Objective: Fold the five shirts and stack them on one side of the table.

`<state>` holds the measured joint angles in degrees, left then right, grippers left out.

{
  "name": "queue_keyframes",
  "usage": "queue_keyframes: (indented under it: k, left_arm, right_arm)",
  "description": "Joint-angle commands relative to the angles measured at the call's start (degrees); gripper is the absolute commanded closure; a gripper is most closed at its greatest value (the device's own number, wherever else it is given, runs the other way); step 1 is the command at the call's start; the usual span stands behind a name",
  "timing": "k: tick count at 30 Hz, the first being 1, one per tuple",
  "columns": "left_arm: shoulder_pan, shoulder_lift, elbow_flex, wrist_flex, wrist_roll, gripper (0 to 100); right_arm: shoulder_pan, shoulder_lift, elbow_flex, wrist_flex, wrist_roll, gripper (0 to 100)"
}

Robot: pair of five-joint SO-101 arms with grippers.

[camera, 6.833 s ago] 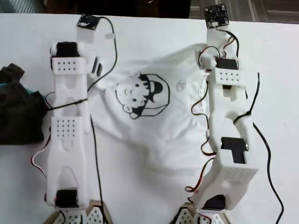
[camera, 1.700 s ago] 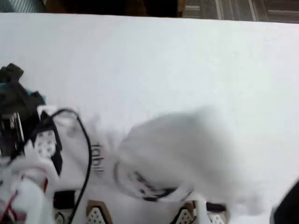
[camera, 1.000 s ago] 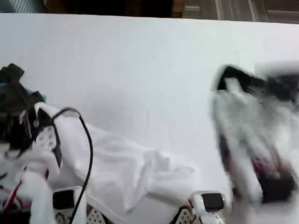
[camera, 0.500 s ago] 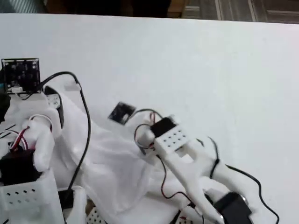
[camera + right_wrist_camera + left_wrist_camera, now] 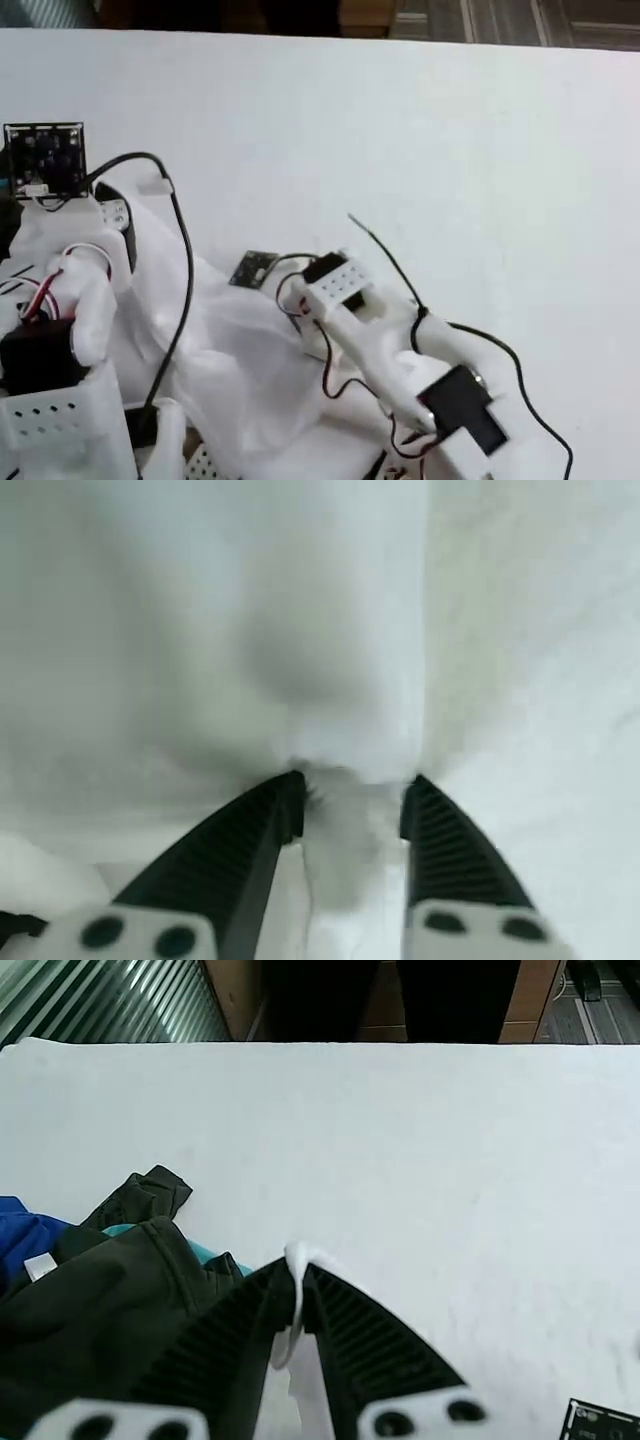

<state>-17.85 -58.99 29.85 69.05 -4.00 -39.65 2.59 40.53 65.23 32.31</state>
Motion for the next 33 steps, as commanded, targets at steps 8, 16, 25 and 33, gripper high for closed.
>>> queue_keyframes:
  k: [8,16,25,33]
  left_arm:
    - [-0.26,0.09,-0.22,-1.05,-0.44,97]
    - [0.00,0.18,0.04,-1.23,-0.26,97]
    - [-0.18,0.09,13.58,-12.40,-0.53,97]
    - [-0.18,0.09,25.36,-25.41,-0.44,97]
  right_arm:
    - [19.65,2.68,-16.88,-1.36,0.97,97.8]
    - [31.78,10.86,-43.69,-1.27,1.05,97.8]
    - [33.63,30.73,-69.36,-0.22,0.62,95.9]
    - [33.80,32.92,-88.00,18.95,-5.63,74.2]
